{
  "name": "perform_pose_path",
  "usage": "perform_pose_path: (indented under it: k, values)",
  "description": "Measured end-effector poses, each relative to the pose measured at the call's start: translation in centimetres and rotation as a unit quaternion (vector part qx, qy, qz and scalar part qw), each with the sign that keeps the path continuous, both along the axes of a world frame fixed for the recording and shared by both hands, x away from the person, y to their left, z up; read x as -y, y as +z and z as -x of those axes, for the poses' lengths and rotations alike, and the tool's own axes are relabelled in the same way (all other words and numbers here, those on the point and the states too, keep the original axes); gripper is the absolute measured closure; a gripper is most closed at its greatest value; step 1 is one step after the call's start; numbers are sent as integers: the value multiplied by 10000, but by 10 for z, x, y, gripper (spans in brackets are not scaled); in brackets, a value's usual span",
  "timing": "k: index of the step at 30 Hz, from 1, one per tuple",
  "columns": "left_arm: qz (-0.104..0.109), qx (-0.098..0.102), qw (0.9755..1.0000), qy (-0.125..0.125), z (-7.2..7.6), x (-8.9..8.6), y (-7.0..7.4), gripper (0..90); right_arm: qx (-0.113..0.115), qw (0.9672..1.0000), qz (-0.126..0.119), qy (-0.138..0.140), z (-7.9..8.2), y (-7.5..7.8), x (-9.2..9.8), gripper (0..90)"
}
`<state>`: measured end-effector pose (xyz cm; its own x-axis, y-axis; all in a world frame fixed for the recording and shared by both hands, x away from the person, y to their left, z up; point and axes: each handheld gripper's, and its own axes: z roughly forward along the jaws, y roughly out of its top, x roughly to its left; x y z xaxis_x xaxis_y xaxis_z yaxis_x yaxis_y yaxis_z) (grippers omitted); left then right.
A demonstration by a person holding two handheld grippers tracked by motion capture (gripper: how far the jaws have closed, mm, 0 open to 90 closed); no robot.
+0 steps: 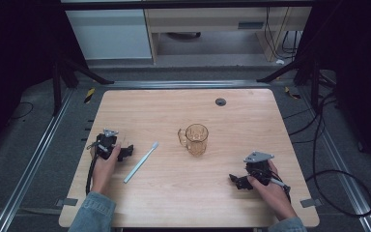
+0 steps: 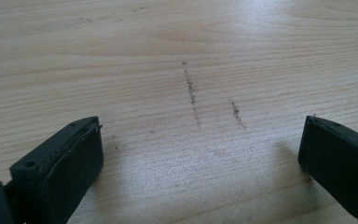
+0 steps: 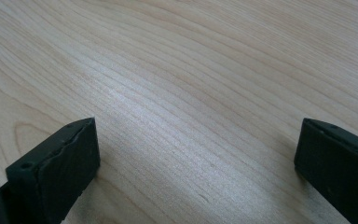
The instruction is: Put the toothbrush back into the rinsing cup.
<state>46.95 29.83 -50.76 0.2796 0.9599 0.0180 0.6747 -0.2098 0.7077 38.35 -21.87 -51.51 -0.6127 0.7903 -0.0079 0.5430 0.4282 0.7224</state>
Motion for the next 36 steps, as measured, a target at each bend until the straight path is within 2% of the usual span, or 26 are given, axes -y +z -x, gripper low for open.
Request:
perform_pose_path:
  k: [3, 4, 5, 6, 8, 11, 14, 17, 20, 21, 22, 23, 27, 29, 30, 31, 32, 33, 34, 35, 36]
  values:
    - [88, 94, 9999, -59, 4, -4, 5, 73, -4, 10000, -3, -1, 0, 0, 0, 4]
    - [491, 403, 9978, -195, 10, -11, 20, 73, -2, 10000, -1, 0, 0, 0, 0, 4]
    - [491, 403, 9978, -195, 10, -11, 20, 76, -2, 10000, -1, 0, 0, 0, 0, 4]
    - [535, 556, 9968, -204, 20, -18, 37, 84, -1, 10000, -1, 2, 0, 0, 0, 4]
    - [547, 578, 9965, -264, 31, -22, 52, 89, 3, 10000, 1, 2, 0, 0, 0, 3]
    - [402, 361, 9975, -449, 46, -22, 66, 81, -1, 10000, -3, 0, 0, 0, 0, 4]
    - [220, 353, 9973, -613, 59, -22, 81, 146, 2, 10000, 0, 4, 0, 0, 0, 4]
    - [64, 342, 9972, -669, 68, -17, 91, 137, 0, 10000, -5, 6, 0, 0, 0, 3]
    - [111, 181, 9967, -777, 71, -11, 94, 118, -6, 10000, -5, -1, 0, 0, 0, 4]
    - [111, 181, 9967, -777, 71, -11, 94, 115, -10, 10000, -11, -2, 0, 0, 0, 4]
    - [43, 46, 9962, -868, 71, -6, 97, 111, -10, 10000, -11, -1, 0, 0, 0, 4]
    - [8, 8, 9958, -910, 72, -3, 99, 109, -9, 10000, -12, -2, 0, 0, 0, 4]
    - [-383, -33, 9927, -1143, 74, 16, 110, 85, -15, 10000, -16, -7, 0, 0, 0, 4]
    - [-440, -56, 9919, -1187, 74, 19, 113, 82, -10, 10000, -12, -1, 0, 0, 0, 4]
    - [-548, -177, 9902, -1269, 72, 26, 116, 83, -13, 10000, -12, -4, 0, 0, 0, 4]
    - [-548, -177, 9902, -1269, 72, 26, 116, 81, -11, 10000, -12, -4, 0, 0, 0, 4]
    - [-870, -353, 9875, -1269, 69, 31, 114, 78, -12, 10000, -11, -3, 0, 0, 0, 4]
    - [-870, -353, 9875, -1269, 69, 31, 114, 74, -13, 10000, -12, -5, 0, 0, 0, 4]
    - [-853, -520, 9872, -1244, 65, 34, 111, 72, -14, 10000, -12, -5, 0, 0, 0, 4]
    - [-853, -520, 9872, -1244, 65, 34, 111, 72, -14, 10000, -12, -5, 0, 0, 0, 4]
    - [-899, -642, 9862, -1235, 61, 36, 108, 72, -16, 10000, -15, -7, 0, 0, 0, 4]
